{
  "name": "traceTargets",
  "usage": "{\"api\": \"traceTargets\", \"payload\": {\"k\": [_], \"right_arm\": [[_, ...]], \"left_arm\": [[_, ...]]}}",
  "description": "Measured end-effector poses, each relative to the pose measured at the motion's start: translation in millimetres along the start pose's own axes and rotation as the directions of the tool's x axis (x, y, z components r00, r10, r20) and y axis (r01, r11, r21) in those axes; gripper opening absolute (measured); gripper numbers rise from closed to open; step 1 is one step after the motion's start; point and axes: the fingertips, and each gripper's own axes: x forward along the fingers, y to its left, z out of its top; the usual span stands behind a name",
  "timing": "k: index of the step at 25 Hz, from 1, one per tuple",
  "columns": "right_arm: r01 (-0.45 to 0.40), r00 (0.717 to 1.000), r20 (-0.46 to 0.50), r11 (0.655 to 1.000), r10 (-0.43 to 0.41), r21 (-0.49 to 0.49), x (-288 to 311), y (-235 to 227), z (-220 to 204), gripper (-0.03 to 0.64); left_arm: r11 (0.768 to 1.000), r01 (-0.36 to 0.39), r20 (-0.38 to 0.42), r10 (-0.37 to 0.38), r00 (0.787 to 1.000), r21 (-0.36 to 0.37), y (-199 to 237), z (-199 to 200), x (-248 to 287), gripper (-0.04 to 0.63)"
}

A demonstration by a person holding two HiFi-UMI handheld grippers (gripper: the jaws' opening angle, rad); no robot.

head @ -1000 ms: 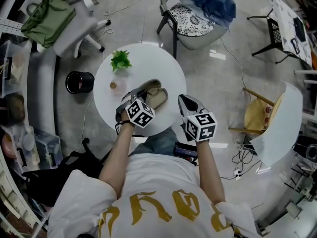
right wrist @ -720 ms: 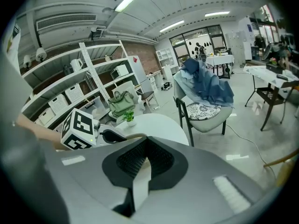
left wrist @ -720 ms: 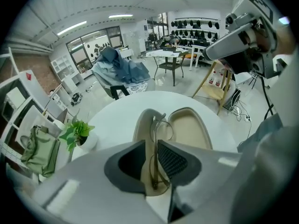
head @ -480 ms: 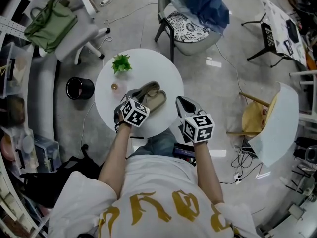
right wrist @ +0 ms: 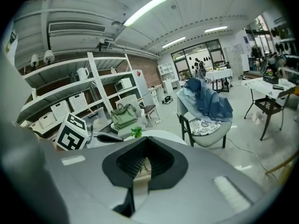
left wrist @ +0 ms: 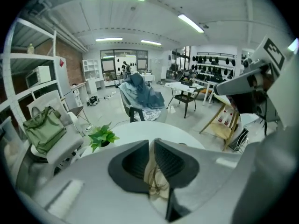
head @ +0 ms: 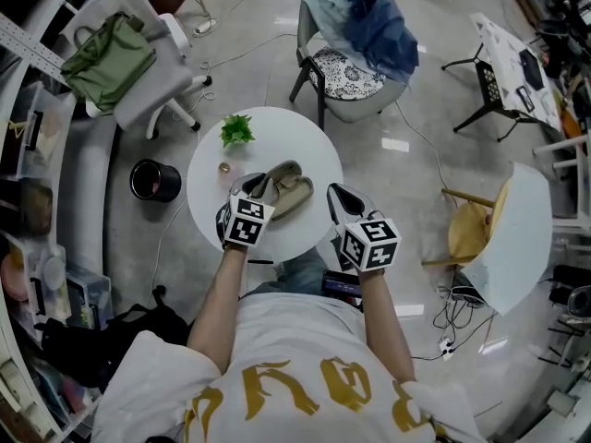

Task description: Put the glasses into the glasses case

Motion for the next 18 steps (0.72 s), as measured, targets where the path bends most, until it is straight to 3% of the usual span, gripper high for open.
{"api": "traceTargets", "payload": {"k": [2,7,9,12,18], "right_arm": [[0.024,0.999,0.034,1.0,-0.024,-0.017,-7.1,5.8,7.7,0.02],[0.027,0.995,0.094,0.999,-0.023,-0.041,-17.8,27.8,23.1,0.02],[0.017,0.995,0.095,0.998,-0.012,-0.054,-19.8,37.2,23.7,0.02],[0.014,0.996,0.091,0.996,-0.005,-0.091,-22.1,50.3,23.6,0.02],[0.01,0.995,0.095,0.994,0.0,-0.109,-27.5,66.7,20.7,0.02]], "left_arm": [[0.999,0.006,0.041,-0.005,0.999,-0.033,0.0,7.3,-12.1,0.038],[0.999,0.039,0.11,-0.038,0.993,-0.01,-7.4,19.6,-41.5,0.035],[0.997,0.056,0.15,-0.047,0.988,-0.059,-9.4,25.6,-56.6,0.033],[0.989,0.081,0.226,-0.051,0.973,-0.125,-8.5,39.4,-77.6,0.014],[0.98,0.123,0.352,-0.062,0.934,-0.156,-9.0,67.7,-110.4,0.002]]}}
